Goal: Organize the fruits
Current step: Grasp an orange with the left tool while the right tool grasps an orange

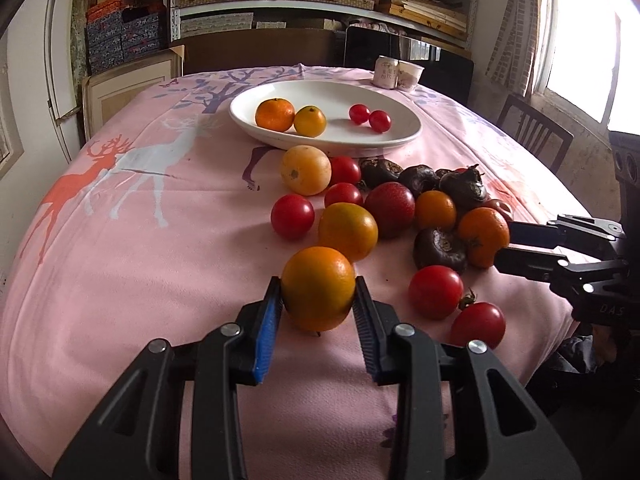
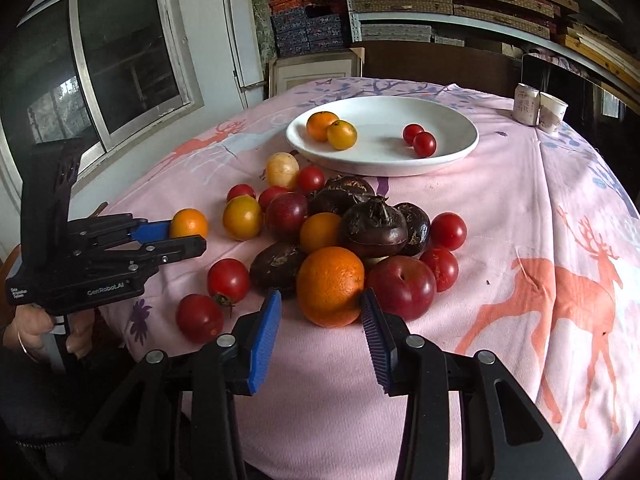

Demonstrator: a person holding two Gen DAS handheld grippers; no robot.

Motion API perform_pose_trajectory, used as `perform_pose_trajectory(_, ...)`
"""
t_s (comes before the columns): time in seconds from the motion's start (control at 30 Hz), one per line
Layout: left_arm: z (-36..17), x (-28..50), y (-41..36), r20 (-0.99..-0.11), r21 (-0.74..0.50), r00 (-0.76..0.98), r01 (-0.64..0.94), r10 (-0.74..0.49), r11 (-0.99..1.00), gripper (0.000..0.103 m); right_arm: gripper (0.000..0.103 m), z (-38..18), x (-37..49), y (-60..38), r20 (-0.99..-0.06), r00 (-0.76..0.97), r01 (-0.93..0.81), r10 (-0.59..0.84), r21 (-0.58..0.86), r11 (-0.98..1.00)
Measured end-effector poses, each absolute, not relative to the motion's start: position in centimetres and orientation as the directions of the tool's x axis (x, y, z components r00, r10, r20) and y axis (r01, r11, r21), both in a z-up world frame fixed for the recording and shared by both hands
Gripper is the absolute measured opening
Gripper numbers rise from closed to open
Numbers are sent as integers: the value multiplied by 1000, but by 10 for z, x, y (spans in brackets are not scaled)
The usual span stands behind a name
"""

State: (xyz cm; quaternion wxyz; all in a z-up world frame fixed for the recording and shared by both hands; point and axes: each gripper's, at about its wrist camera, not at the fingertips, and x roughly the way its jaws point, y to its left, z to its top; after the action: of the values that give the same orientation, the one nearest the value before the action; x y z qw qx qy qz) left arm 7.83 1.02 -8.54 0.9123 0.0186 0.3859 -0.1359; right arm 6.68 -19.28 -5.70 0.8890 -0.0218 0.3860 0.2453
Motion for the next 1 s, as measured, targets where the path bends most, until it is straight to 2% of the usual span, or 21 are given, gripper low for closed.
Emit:
perform_pose_trajectory(0.27, -85, 79, 14, -712, -71, 668, 239, -217, 968, 34, 40, -66, 78, -176, -709, 610, -441, 353, 66, 895)
perform_pose_trajectory(0.7, -48, 88, 12, -658, -68, 713, 264, -242, 962, 34, 39, -17, 82, -222, -610, 652, -411, 450, 214, 886)
perform_pose_trajectory(1.0, -8, 164, -17, -630, -40, 725, 328, -278, 944, 35, 39, 11, 158, -245, -590, 677, -337, 440, 283, 898)
